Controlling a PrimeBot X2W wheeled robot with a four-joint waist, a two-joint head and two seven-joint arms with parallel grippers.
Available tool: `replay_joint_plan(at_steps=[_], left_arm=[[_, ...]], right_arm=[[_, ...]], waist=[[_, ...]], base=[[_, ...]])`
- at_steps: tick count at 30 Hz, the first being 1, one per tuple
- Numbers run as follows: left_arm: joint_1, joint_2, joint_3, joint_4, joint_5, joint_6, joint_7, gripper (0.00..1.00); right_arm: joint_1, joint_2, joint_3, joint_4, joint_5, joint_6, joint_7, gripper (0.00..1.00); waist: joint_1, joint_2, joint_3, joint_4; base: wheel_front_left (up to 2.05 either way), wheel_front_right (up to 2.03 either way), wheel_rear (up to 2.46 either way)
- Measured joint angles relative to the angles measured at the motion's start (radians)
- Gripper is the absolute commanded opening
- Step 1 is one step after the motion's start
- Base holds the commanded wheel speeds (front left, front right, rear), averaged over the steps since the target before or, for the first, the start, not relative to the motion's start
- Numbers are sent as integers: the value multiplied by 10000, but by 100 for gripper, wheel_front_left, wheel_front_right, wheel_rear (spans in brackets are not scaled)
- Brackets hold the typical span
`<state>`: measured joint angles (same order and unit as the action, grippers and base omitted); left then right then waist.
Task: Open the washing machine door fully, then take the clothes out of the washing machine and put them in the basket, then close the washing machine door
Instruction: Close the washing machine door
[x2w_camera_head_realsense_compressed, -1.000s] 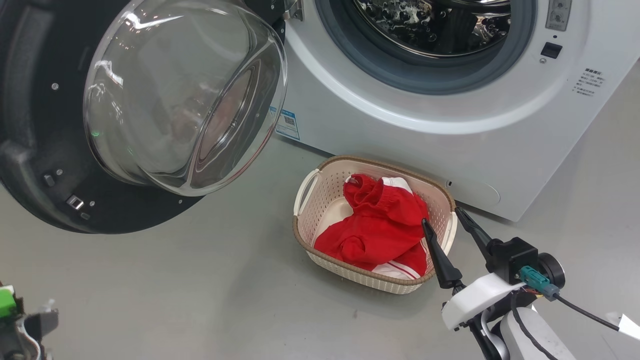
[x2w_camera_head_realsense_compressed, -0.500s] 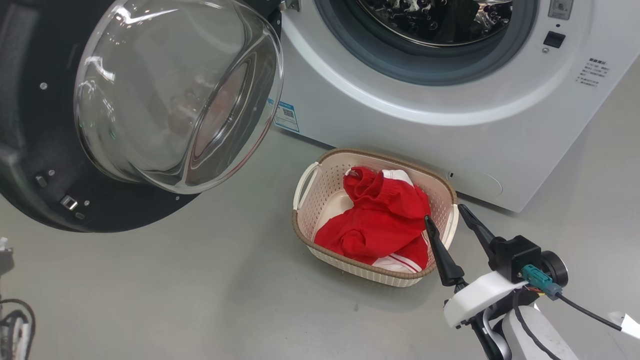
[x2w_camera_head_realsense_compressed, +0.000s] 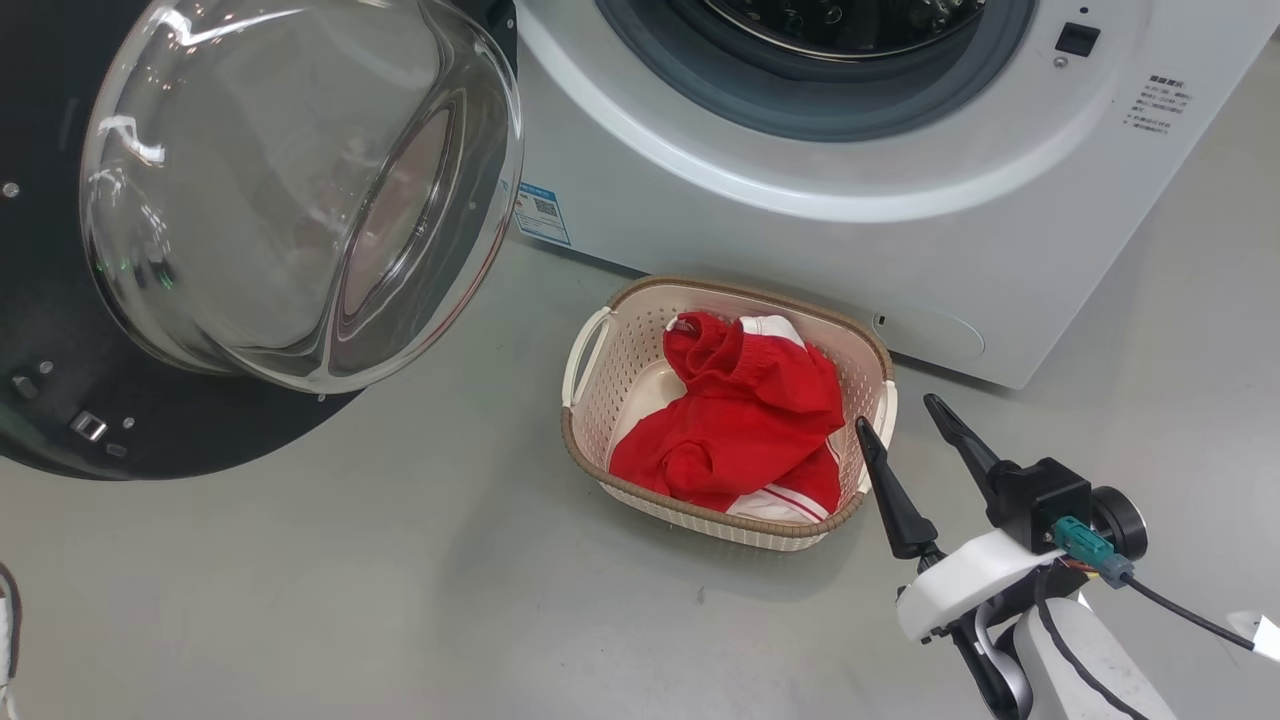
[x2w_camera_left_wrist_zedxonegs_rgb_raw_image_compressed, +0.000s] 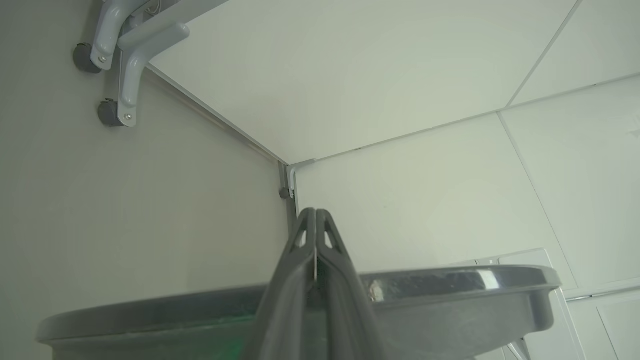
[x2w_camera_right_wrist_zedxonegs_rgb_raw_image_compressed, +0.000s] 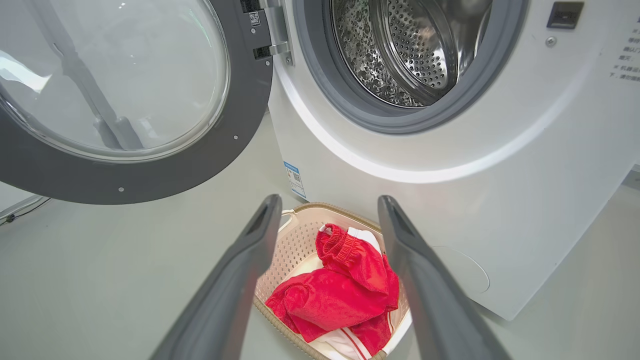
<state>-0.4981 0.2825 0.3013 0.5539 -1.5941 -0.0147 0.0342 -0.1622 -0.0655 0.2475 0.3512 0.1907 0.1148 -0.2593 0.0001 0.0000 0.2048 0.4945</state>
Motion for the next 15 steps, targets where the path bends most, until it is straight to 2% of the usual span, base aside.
replay_joint_plan(at_steps=[12,15], left_arm=[[-374,96,-67,669,-328,-8,775,0],[-388,127,-111,754,-570,-182,1104,0]], right_arm=[[-1,-48,-153,-2,0,2,-2,100],[-1,-48,-180,0,0,2,-2,100]], waist=[[0,0,74,-31],[0,0,68,-10]], base=[[0,0,0],[0,0,0]])
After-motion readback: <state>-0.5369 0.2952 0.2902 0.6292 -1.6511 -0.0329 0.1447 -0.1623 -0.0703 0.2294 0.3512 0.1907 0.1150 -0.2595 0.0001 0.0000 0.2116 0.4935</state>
